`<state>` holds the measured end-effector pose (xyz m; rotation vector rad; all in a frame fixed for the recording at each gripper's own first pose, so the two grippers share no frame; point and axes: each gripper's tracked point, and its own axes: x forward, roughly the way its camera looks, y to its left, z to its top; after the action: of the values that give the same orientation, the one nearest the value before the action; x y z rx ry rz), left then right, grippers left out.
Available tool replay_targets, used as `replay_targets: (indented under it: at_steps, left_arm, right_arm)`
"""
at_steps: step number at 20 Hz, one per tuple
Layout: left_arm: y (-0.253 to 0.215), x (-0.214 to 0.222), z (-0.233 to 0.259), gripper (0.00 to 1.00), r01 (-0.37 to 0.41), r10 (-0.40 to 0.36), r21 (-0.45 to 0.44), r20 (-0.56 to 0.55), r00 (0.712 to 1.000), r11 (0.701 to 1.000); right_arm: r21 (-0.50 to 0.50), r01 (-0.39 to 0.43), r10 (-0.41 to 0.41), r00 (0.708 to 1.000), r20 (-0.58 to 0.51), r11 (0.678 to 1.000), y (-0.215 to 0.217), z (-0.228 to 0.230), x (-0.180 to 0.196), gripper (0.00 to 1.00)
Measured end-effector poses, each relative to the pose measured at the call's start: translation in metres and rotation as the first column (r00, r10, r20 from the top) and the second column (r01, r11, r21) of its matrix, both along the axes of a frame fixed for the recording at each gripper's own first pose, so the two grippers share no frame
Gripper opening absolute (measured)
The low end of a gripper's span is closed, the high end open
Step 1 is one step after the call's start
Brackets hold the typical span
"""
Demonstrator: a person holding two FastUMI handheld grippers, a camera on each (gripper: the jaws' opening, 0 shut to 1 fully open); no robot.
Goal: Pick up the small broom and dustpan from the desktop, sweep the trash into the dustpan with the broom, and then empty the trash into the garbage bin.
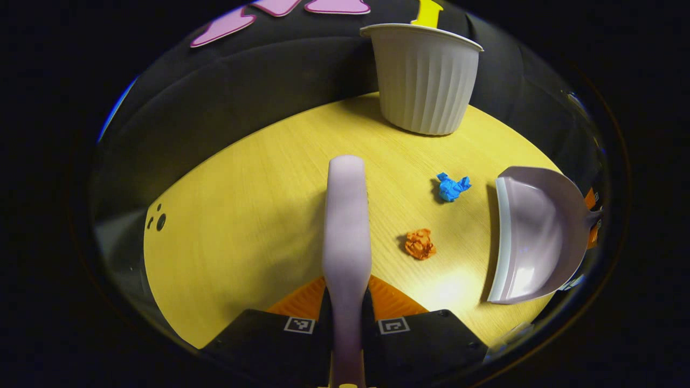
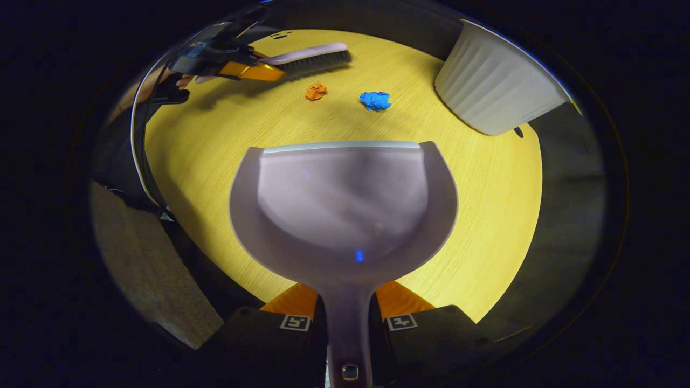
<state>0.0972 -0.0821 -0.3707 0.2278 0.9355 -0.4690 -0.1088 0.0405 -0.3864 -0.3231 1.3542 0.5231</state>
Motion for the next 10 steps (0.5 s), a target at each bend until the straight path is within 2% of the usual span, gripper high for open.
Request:
replay_targets:
  at_steps: [3,6,7,8,10]
  left_arm:
    - [-0.018,0.009,-0.007,0.27,0.045,-0.044,0.004,-0.012,0.999,0.999]
    - [-0.037,0.008,-0.011,0.30,0.096,-0.097,-0.011,-0.031,0.995,0.995]
    - [-0.045,0.007,-0.009,0.28,0.115,-0.116,-0.021,-0.034,0.993,0.993]
    - [-0.049,0.004,-0.006,0.28,0.136,-0.137,-0.028,-0.040,0.990,0.990]
    - [-0.061,0.000,0.000,0.28,0.175,-0.178,-0.052,-0.053,0.983,0.983]
  right_arm:
    - [0.006,-0.006,0.006,1.000,-0.011,1.000,0.001,-0.005,0.004,0.36]
    - [0.026,-0.009,0.010,1.000,-0.021,1.000,0.003,-0.012,0.010,0.36]
    - [0.034,-0.006,0.006,1.000,-0.022,0.999,0.004,-0.013,0.013,0.31]
    - [0.043,-0.002,0.003,1.000,-0.020,0.999,0.005,-0.014,0.016,0.36]
    - [0.059,-0.001,0.002,1.000,-0.017,0.998,0.003,-0.012,0.018,0.36]
